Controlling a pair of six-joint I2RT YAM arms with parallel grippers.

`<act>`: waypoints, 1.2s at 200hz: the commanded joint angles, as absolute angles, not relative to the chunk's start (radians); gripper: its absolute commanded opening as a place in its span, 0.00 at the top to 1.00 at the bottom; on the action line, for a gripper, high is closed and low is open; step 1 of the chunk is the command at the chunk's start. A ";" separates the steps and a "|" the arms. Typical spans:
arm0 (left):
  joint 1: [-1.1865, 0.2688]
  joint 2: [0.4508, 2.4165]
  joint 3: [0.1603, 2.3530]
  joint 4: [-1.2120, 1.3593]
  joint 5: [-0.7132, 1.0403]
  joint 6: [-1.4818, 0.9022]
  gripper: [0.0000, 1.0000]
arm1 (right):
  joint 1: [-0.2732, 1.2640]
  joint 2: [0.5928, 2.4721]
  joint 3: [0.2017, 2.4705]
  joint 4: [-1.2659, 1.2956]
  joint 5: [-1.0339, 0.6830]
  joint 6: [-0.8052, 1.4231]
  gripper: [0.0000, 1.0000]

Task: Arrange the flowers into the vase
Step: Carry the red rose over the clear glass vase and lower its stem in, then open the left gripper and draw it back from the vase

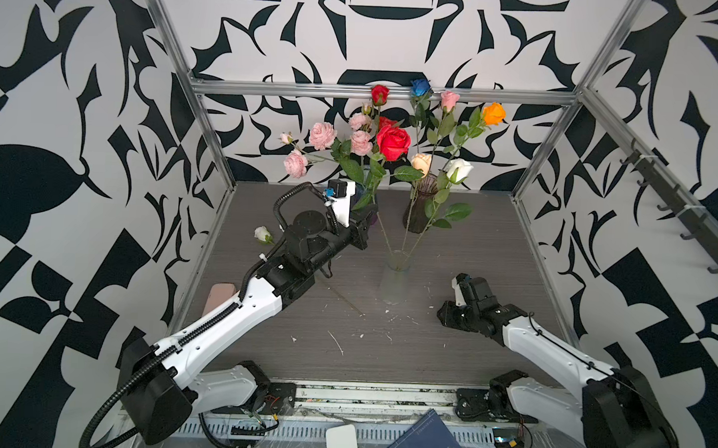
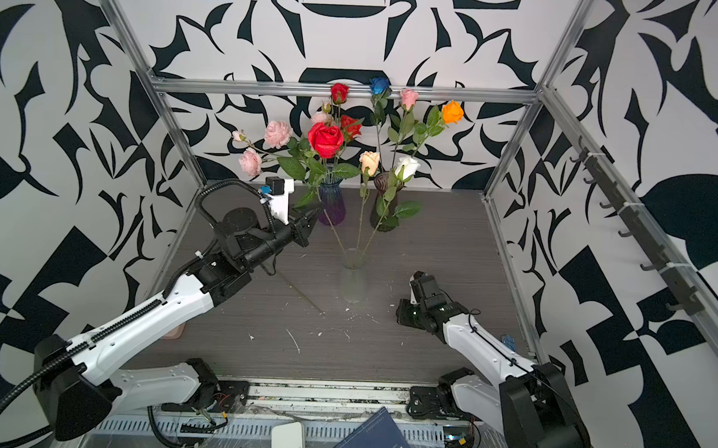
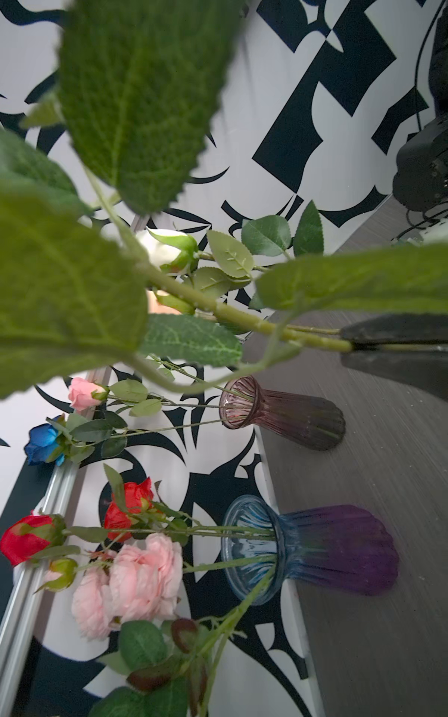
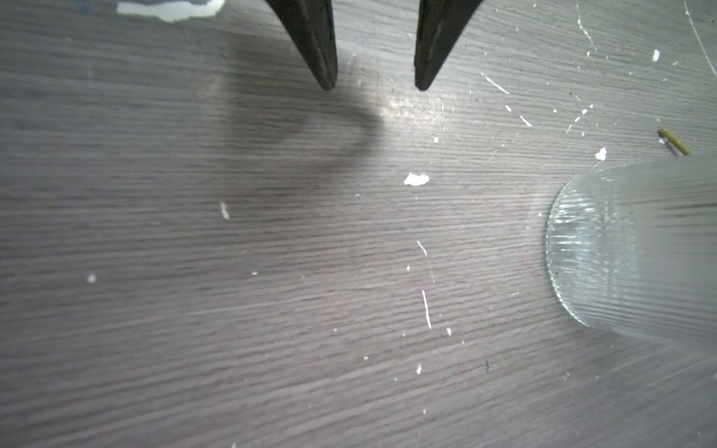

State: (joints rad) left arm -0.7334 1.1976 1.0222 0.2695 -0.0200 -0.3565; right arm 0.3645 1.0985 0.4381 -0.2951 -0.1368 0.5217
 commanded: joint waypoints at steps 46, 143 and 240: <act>-0.775 1.249 0.986 0.259 -0.048 -0.448 1.00 | 0.370 1.081 0.443 -0.308 -0.119 0.529 0.62; -0.778 1.239 0.973 0.227 -0.053 -0.480 0.68 | 0.370 1.080 0.443 -0.308 -0.118 0.529 0.63; -0.779 1.237 0.970 0.223 -0.033 -0.490 0.67 | 0.370 1.080 0.442 -0.307 -0.118 0.529 0.63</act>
